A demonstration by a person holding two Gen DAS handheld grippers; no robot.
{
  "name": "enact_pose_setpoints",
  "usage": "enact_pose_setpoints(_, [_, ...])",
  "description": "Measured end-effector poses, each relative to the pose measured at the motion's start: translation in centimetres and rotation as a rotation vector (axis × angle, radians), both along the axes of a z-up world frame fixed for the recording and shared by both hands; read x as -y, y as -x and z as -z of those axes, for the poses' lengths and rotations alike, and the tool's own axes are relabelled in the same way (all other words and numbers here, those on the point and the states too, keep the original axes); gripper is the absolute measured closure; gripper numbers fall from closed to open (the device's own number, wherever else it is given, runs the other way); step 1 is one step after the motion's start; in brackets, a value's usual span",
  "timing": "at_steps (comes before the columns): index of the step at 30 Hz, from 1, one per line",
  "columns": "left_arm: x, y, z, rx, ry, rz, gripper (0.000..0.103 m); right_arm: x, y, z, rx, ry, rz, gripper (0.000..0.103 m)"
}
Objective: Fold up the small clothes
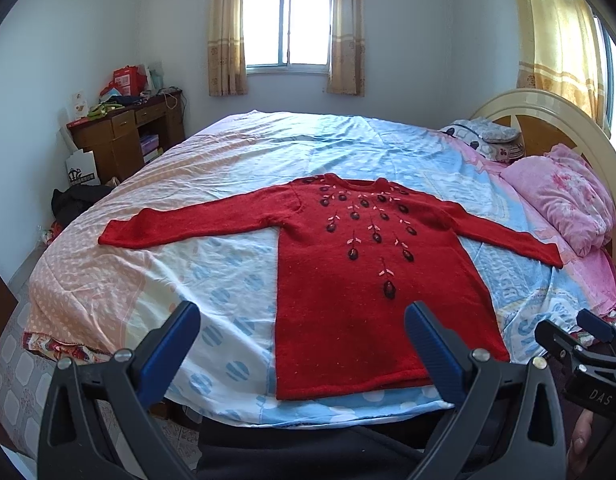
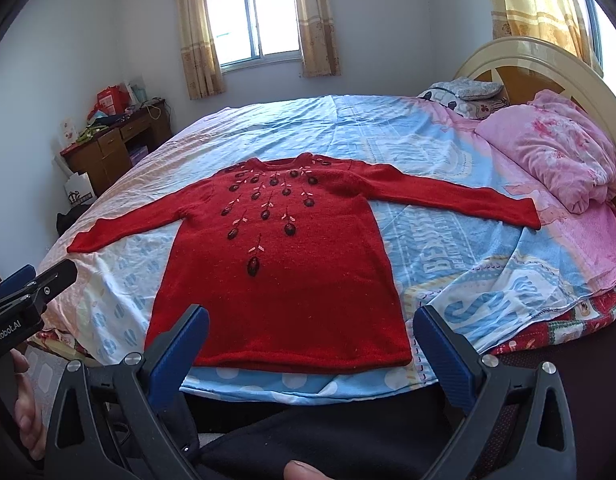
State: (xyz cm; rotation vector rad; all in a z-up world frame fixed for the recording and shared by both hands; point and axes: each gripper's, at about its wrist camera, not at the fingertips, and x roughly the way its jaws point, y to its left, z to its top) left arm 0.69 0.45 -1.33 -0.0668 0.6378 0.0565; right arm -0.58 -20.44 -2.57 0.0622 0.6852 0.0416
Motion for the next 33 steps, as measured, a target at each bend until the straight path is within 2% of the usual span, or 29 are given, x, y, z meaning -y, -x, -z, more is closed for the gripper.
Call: enact_pose_setpoints(33, [-0.27, -0.31, 0.36, -0.010, -0.003, -0.006, 0.000, 0.13, -0.27, 0.30, -0.015, -0.014, -0.008, 0.001])
